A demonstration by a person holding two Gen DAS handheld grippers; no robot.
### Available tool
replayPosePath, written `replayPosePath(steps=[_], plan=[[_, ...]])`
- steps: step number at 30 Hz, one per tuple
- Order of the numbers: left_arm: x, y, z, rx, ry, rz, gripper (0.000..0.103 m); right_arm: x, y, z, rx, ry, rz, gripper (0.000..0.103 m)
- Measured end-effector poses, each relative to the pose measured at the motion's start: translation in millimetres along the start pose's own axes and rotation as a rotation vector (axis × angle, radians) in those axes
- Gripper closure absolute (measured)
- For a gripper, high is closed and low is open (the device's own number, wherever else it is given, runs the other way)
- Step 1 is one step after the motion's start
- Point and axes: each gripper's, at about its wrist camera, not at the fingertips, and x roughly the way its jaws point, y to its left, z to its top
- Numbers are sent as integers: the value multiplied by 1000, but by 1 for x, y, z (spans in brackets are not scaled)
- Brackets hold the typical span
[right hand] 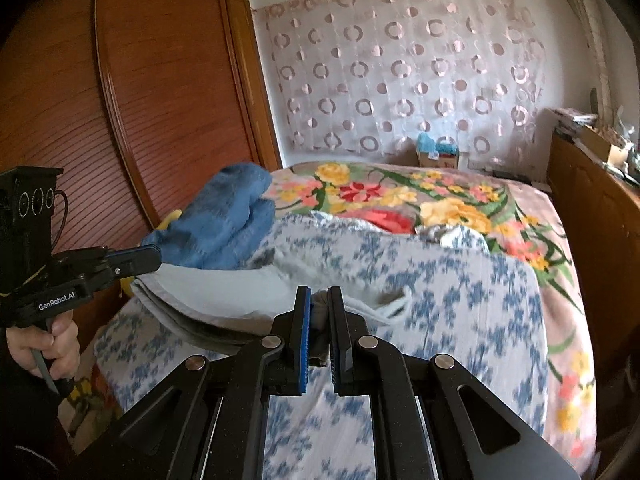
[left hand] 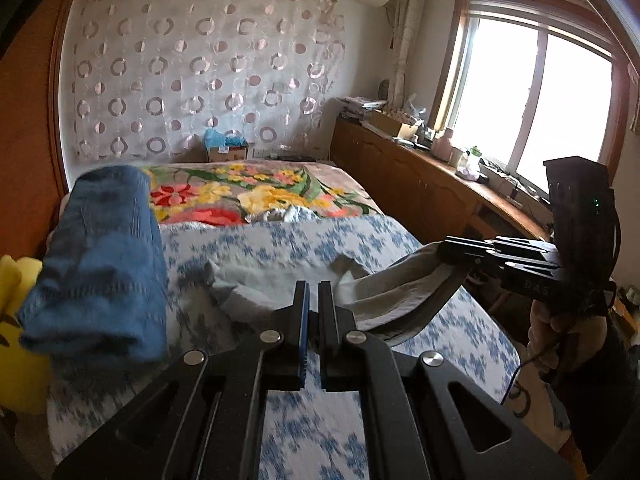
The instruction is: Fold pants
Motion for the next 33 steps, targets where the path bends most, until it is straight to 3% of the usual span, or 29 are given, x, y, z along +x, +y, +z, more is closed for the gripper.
replayPosePath(steps=[13,22,33], plan=[[-20,-15,-68,-26,37,-12,98,-45,21,-58,37,38,-5,95],[-42,-37,-89,-20,33,-27,98,-83,29,-83,47,43,-2,95],[-39,-43,-125,-14,97,-30,98,-98,24,-115,105,46,19,95]])
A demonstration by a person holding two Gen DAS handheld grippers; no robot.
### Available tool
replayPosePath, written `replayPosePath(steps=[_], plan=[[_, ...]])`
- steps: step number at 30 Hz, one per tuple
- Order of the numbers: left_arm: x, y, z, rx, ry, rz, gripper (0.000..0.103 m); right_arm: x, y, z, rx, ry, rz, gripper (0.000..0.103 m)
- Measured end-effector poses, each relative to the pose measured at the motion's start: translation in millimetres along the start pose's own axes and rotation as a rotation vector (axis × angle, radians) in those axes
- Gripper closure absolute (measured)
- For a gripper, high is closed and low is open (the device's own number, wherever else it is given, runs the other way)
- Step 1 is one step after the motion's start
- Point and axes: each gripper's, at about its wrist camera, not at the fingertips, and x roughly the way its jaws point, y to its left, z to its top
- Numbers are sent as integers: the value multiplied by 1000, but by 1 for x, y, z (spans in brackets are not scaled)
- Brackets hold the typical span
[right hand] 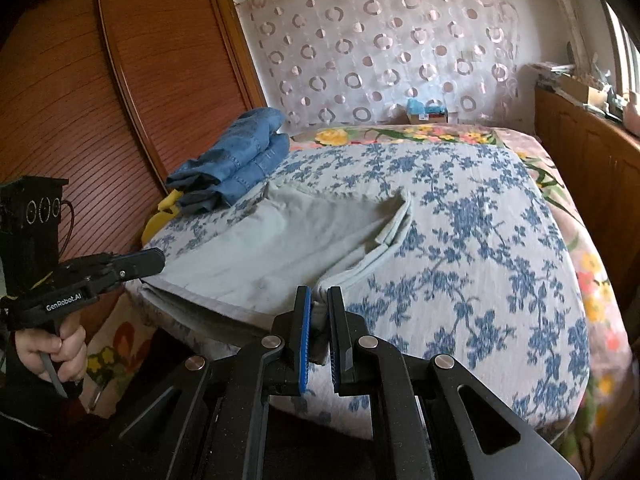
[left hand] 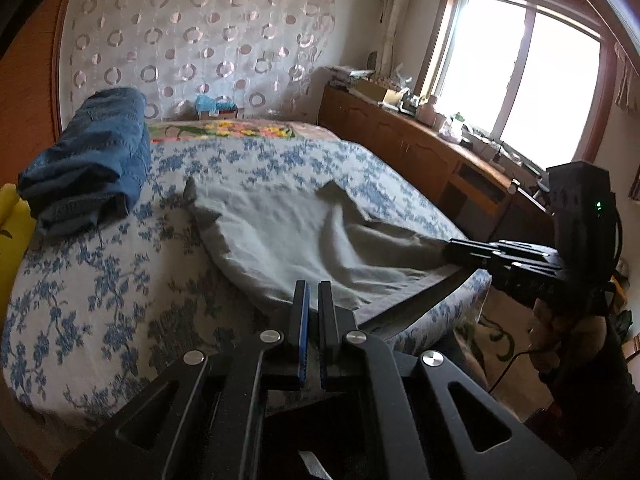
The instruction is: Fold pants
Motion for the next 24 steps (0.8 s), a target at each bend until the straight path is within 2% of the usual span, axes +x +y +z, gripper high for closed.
replayPosePath(steps=[8,24], plan=[[14,0,-16,-10,61,-2,98,15,-1,-14,17,66,-13,95],[2,-7,-16,5,34,-12,98,7,3,-16,24,53,-12,95]])
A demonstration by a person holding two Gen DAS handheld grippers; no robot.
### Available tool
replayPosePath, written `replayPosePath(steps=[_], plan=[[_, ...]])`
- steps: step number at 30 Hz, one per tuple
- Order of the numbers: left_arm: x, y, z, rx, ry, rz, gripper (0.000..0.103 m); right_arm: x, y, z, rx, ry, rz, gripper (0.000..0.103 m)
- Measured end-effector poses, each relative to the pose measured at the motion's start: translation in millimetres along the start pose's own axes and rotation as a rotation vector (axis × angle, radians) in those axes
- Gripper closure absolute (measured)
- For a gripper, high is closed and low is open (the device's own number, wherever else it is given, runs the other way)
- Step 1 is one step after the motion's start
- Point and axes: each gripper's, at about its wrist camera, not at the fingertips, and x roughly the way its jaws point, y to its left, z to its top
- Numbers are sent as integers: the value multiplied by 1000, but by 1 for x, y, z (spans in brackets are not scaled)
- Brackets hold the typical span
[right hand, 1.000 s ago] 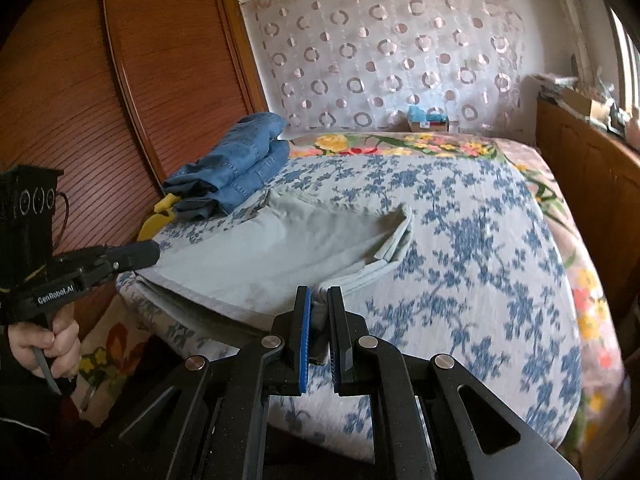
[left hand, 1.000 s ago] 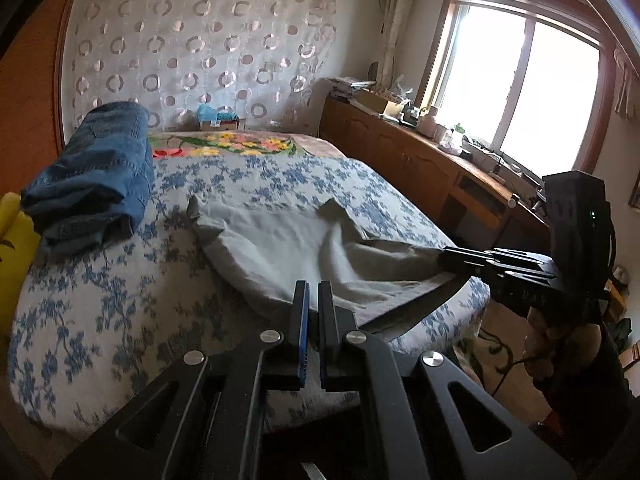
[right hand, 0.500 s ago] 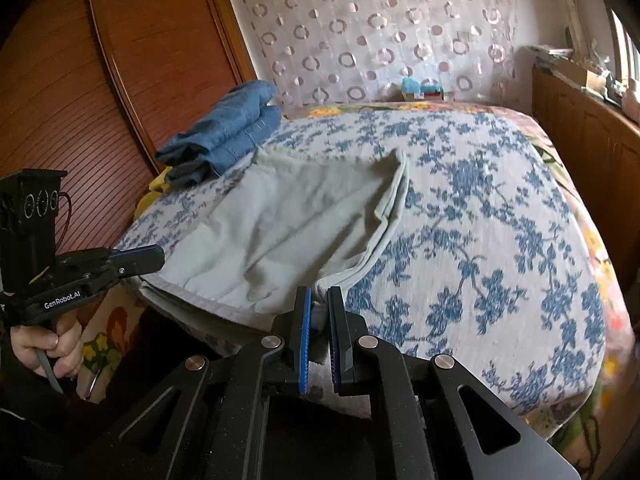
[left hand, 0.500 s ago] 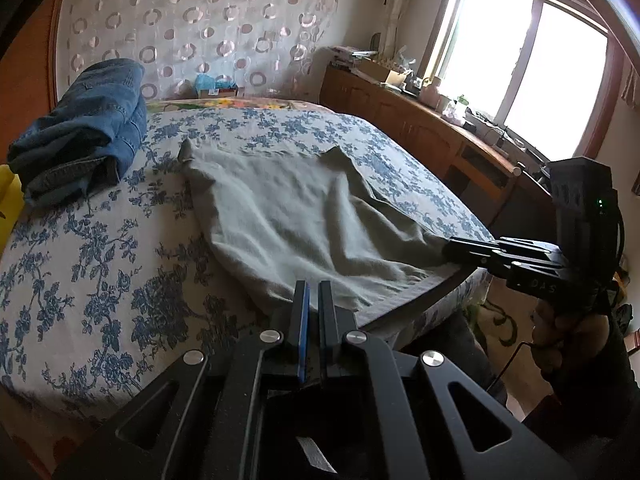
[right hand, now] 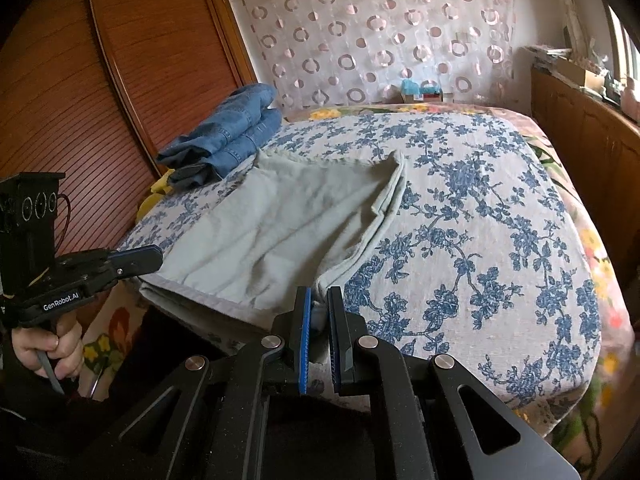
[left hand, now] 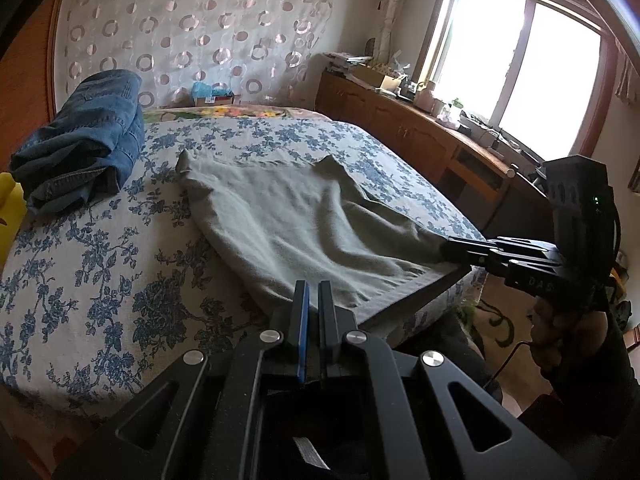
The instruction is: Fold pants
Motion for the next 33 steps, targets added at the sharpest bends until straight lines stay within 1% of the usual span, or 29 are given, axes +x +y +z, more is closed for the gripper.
replayPosePath(steps=[6,12,17,20,24,33], plan=[[-4,1,5,0,-16,-6,98,-9,2,1,-8,-17,6,95],[4,9,22,6,-30,3,98,-7,1,17,-29,-40,6,95],[13,18,41,3,-45,3,98,3,0,37,-52,-62,3,95],[19,26,51,-3,-53,8,98,12,-6,42,-48,-70,9,95],[28,37,61,-23,-56,11,98,27,-13,51,-43,-66,4,95],[46,51,78,-30,-43,23,98,55,-22,73,-35,-49,15,95]])
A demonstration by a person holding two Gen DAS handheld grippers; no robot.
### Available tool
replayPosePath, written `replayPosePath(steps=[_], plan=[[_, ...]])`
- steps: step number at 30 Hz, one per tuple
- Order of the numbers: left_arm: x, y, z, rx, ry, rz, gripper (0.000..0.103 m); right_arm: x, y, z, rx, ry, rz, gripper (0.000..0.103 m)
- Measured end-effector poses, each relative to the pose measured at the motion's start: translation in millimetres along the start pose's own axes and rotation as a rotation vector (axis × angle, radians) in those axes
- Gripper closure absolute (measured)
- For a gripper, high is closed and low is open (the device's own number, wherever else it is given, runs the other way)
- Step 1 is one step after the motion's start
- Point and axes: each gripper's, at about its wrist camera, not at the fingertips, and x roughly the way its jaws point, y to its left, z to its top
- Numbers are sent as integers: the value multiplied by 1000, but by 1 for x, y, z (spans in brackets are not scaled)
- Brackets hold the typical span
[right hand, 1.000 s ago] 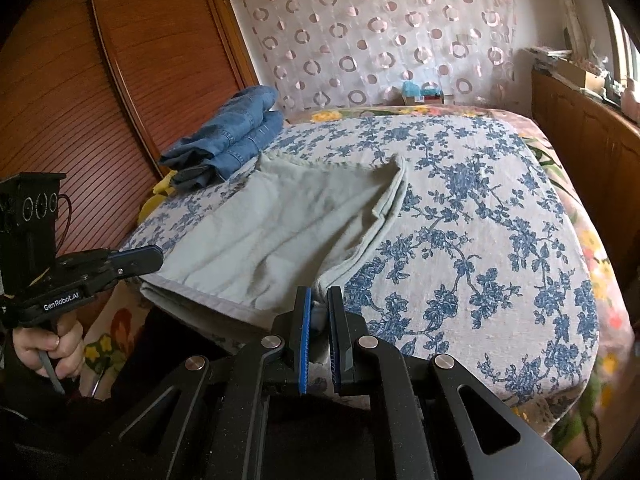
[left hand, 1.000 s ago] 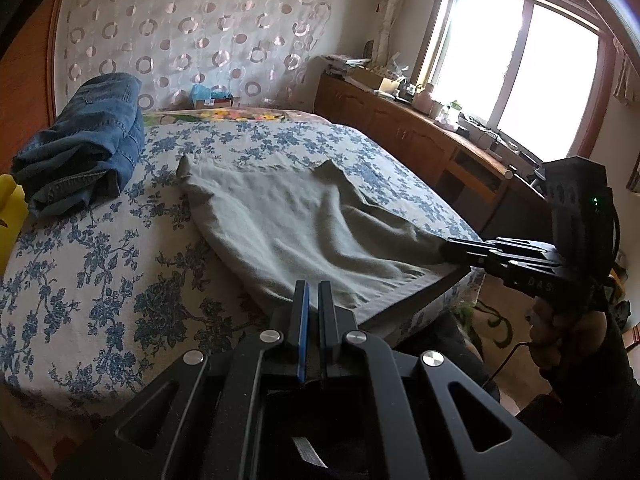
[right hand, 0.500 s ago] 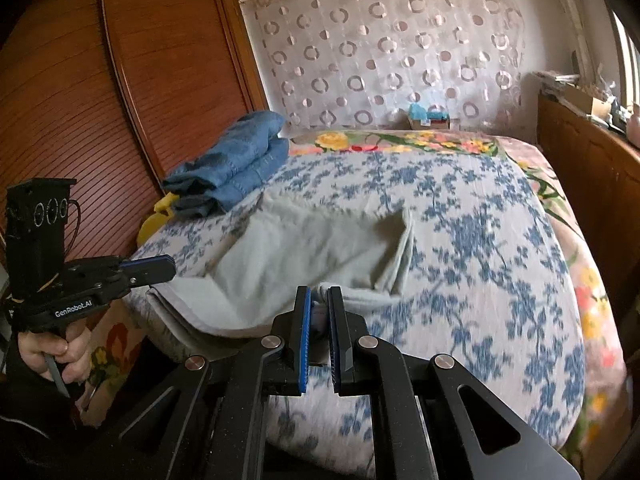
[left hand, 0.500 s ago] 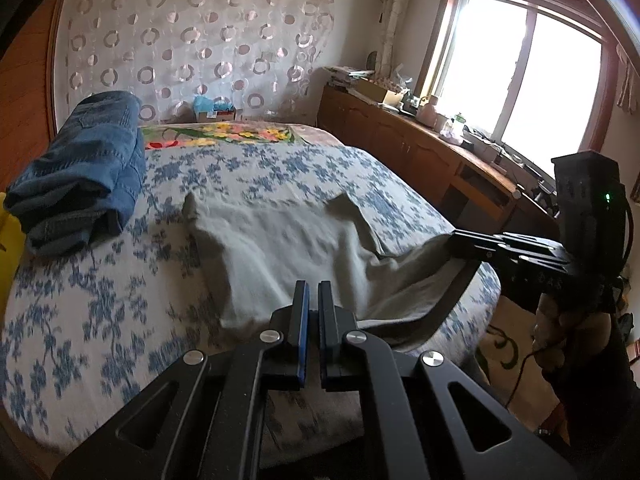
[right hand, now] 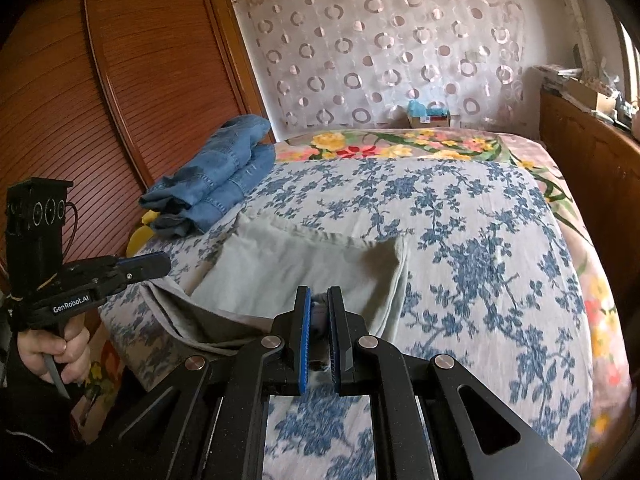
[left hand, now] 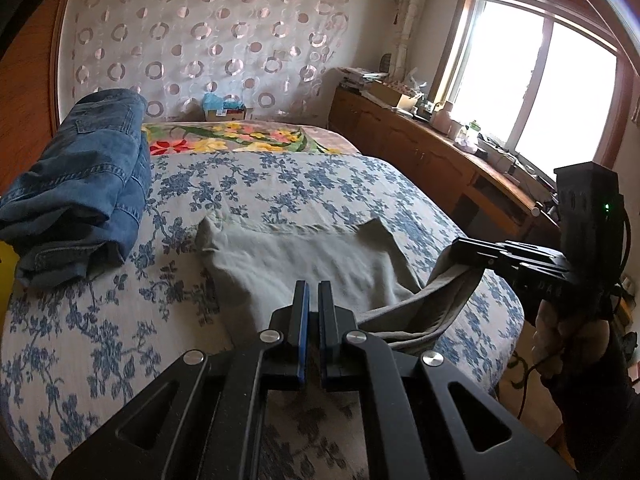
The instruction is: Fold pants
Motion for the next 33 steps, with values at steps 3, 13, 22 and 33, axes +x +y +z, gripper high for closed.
replayPosePath(steps=[3,13,22,33], plan=[[5,6,7,-4,-1,2,98,9,-3,8,3,-2,6,95],[28,26,35,-15,2,12,98,43,-11,32,3,-4,6,95],[51,35,61,-4,-3,27,98,75,-23,51,5,8,-17,95],[64,42,60,4,20,55,98,103,-34,54,38,54,-33,91]])
